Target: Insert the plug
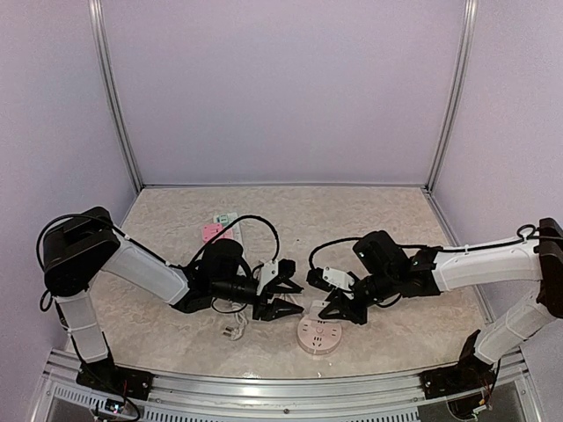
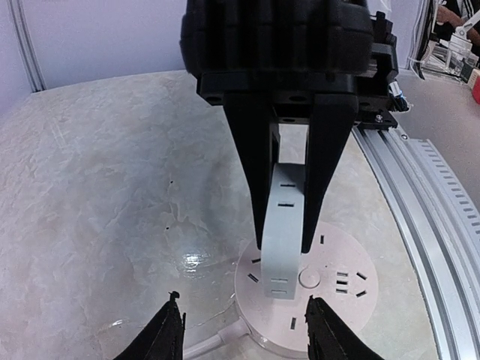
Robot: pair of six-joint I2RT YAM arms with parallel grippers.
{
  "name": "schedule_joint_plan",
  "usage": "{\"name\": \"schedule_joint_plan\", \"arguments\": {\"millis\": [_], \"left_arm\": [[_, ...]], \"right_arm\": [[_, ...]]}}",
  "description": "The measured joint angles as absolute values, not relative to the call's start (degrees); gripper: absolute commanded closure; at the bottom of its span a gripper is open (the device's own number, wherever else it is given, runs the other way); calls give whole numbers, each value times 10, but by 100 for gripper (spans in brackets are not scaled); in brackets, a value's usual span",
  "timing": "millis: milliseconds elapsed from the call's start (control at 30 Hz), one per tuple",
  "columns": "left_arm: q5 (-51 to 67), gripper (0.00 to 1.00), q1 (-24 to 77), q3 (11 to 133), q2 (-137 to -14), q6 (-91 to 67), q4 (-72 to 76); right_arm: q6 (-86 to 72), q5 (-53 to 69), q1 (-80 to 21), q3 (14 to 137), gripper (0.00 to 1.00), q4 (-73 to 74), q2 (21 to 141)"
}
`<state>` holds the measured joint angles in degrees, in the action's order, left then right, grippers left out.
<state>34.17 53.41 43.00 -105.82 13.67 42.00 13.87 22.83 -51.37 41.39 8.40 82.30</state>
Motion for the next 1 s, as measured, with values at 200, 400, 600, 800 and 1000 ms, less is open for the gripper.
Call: {"name": "schedule_joint_plan", "arguments": {"millis": [200,400,600,800,1000], "left_arm": [[340,47,535,430,-1058,137,420],[337,47,535,430,-1058,137,420],[336,48,535,430,-1058,137,420],[337,48,530,424,-1056,151,420],[344,48,518,412,-1055,170,420]], "right_arm": [[139,227,-514,406,100,65,825],[139,221,-514,406,100,66,827],[133,218,-517,420,100,70,846],[93,187,-545,439,100,55,884],[45,163,-562,424,100,14,887]]}}
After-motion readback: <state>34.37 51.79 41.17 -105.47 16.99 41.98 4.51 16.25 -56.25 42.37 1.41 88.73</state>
